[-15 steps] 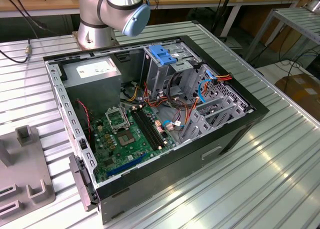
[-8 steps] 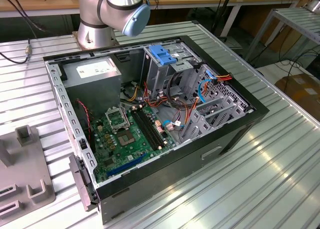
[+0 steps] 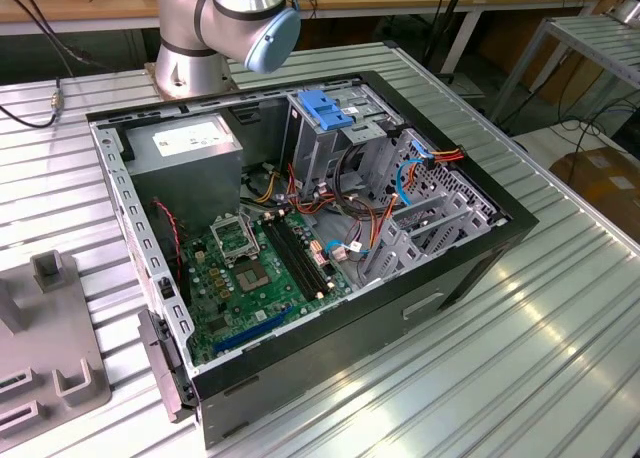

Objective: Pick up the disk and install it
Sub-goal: 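Pick up the disk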

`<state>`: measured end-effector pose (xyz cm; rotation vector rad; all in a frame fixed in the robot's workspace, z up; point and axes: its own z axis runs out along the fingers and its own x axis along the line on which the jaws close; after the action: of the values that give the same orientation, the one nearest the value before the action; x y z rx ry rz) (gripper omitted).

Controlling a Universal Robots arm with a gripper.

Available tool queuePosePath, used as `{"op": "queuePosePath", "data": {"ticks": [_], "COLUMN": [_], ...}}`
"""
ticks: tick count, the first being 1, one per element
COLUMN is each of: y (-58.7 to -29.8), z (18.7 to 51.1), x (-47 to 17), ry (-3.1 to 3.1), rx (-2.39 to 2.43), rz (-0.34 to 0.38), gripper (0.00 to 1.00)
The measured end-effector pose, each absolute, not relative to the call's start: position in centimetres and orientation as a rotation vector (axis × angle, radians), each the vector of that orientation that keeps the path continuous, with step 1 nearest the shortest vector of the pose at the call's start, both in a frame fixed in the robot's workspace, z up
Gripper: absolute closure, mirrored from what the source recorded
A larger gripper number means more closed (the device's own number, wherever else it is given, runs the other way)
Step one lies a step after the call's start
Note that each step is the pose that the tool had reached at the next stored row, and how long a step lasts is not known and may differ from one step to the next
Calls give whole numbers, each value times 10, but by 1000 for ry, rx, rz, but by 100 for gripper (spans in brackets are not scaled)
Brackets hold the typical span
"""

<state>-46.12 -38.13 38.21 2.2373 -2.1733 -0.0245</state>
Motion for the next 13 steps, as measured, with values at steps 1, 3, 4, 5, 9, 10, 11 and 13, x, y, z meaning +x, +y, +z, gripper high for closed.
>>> {"op": "queuePosePath", "data": {"ticks": [1,3,4,5,9,10,11,13], "y": [-381,-381,-381,-381,-381,-381,-381,-381], "z": [382,382,382,382,381,380,380,373], "x": [-461,-461,-461,-461,-461,-461,-461,-461], "ry": [-2173,-2173,-2173,-2173,-2173,-2173,-2174,-2194], "rx": [2237,2237,2237,2237,2237,2237,2237,2217], "rz": [-24,-24,-24,-25,-24,-24,-24,-24], "gripper": [58,58,58,58,58,58,57,50]}}
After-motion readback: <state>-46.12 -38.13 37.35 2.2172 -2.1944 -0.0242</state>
